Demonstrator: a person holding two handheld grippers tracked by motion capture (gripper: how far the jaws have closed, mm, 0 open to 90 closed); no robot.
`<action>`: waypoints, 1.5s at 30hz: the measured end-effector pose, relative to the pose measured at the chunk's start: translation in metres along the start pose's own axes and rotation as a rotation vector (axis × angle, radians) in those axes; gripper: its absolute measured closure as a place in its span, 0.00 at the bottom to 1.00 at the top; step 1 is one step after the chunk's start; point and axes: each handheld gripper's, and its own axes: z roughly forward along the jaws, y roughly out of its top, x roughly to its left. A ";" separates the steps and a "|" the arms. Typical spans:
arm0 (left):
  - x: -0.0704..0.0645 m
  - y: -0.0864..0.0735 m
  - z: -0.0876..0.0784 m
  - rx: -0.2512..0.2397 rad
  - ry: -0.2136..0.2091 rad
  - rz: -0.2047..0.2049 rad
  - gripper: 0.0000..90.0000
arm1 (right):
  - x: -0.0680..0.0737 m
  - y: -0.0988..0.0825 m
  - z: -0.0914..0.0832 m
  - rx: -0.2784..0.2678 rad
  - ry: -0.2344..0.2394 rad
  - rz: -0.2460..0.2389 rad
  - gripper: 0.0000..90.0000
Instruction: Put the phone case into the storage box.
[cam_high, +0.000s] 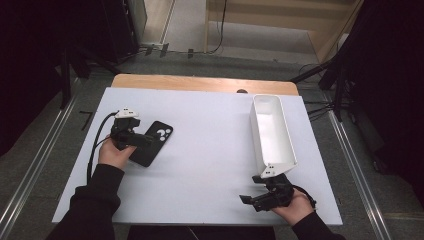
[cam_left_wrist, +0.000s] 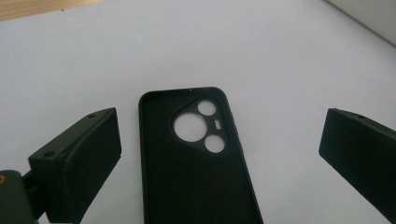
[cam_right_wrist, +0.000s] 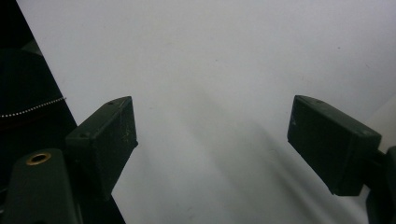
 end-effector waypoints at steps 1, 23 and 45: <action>-0.001 -0.001 0.001 0.003 -0.006 0.003 0.00 | 0.000 0.000 0.000 0.000 -0.001 0.000 0.16; 0.000 -0.016 0.018 0.049 0.050 0.004 0.01 | 0.000 0.000 -0.001 -0.001 -0.002 0.001 0.16; 0.000 -0.031 0.038 0.163 0.110 0.051 0.01 | 0.000 0.000 0.000 0.013 0.000 0.001 0.16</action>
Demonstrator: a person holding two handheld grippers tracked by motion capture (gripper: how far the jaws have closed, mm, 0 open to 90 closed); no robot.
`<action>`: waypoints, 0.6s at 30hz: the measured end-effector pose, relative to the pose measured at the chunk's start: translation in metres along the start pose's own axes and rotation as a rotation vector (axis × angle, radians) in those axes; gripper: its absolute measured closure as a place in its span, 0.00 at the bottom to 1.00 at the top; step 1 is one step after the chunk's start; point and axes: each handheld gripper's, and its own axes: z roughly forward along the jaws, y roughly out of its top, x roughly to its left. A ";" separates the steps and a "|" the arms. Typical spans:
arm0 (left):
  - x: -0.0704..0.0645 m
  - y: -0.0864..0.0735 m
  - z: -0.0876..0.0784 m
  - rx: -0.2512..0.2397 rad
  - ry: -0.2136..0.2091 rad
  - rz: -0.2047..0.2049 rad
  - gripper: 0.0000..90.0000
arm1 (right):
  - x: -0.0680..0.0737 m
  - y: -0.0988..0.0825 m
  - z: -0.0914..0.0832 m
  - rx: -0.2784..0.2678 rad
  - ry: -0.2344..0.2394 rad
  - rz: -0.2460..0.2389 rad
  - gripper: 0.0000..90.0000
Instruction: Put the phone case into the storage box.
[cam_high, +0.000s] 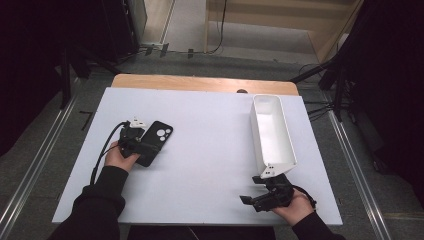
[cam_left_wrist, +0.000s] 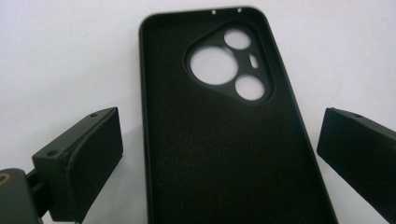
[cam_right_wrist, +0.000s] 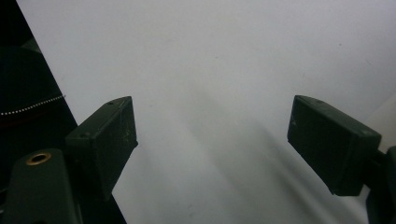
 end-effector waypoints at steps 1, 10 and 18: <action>-0.001 0.000 0.002 0.006 0.006 0.009 0.01 | 0.000 0.000 0.000 0.000 0.000 -0.001 0.16; -0.008 -0.001 0.005 0.009 0.036 0.018 0.00 | 0.000 0.000 0.000 0.002 -0.003 -0.002 0.16; -0.009 -0.005 0.004 -0.017 0.053 0.006 0.01 | 0.001 0.000 0.001 0.008 -0.004 0.005 0.16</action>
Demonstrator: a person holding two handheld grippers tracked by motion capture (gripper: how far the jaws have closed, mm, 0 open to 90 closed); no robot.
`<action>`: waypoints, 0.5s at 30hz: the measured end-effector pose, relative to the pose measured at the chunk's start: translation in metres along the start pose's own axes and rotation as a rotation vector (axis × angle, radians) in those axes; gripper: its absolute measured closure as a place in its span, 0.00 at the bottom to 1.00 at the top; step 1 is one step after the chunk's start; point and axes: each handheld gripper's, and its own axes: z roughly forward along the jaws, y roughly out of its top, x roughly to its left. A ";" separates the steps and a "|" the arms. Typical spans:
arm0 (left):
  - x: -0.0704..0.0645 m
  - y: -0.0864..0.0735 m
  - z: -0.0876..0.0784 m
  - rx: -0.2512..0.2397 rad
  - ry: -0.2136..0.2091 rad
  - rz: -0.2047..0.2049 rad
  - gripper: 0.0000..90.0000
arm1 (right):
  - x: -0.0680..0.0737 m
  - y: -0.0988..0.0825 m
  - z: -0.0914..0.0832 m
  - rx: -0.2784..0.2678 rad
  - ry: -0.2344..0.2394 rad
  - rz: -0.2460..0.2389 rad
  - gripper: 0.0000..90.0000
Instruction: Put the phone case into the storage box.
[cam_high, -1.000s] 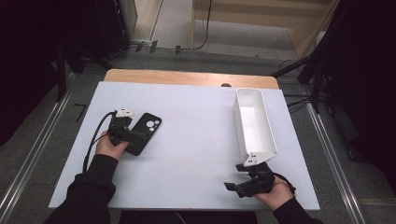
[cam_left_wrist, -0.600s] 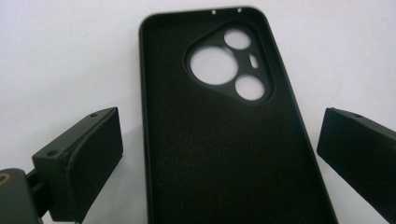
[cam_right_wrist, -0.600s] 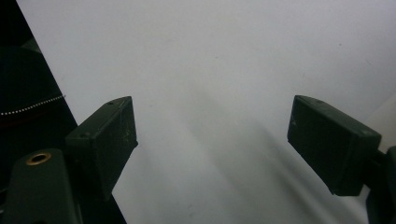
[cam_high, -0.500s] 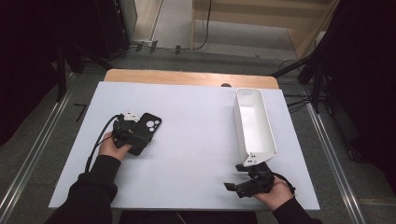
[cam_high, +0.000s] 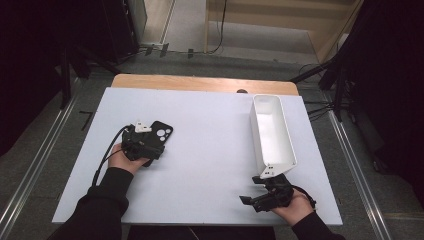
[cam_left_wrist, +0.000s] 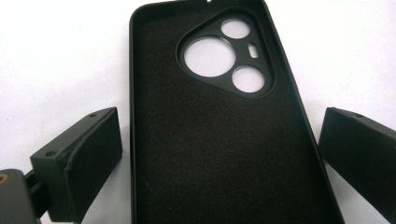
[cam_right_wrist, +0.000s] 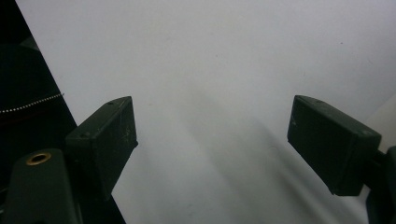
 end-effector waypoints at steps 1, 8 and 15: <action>0.000 0.000 -0.001 0.003 0.006 -0.003 0.03 | 0.000 0.000 0.000 0.001 0.000 -0.002 0.16; -0.002 -0.001 -0.003 -0.021 0.014 -0.017 0.12 | 0.000 0.000 0.000 0.000 -0.001 -0.001 0.16; -0.002 -0.001 -0.003 -0.022 0.017 -0.023 0.13 | 0.000 0.000 0.000 -0.004 0.000 -0.007 0.16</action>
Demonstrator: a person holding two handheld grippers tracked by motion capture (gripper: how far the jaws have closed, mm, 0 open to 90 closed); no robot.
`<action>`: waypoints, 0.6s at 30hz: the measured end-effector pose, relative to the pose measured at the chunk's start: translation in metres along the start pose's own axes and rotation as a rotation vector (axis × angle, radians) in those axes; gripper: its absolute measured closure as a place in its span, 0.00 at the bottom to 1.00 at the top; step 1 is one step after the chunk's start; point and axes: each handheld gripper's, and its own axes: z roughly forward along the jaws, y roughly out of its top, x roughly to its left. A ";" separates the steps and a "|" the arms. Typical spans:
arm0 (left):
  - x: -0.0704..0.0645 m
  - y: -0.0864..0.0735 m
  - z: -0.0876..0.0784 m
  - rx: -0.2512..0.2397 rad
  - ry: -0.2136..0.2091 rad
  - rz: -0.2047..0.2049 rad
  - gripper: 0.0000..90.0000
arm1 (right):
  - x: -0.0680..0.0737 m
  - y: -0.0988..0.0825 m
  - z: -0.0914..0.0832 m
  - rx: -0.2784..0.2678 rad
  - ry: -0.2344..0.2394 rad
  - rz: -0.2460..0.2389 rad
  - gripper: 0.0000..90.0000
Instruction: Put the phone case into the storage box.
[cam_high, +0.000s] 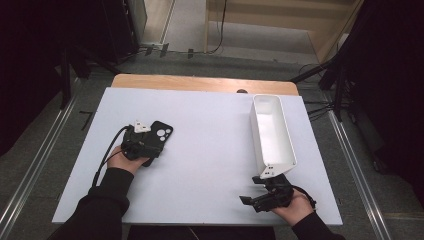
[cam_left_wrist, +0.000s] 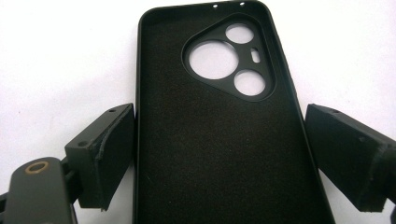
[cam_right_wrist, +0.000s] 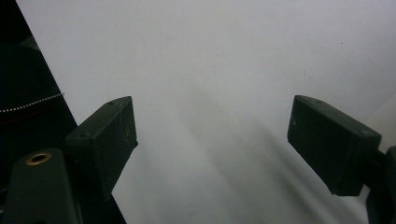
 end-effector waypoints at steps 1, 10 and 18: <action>0.000 0.000 0.000 0.000 0.000 0.003 0.13 | 0.000 0.000 0.000 0.002 0.002 0.000 0.16; 0.002 0.001 -0.002 0.000 -0.013 -0.009 0.14 | 0.000 0.000 0.000 0.002 0.002 -0.007 0.16; 0.006 0.002 -0.006 -0.007 -0.010 -0.029 0.15 | 0.001 0.000 0.000 0.002 0.003 -0.005 0.16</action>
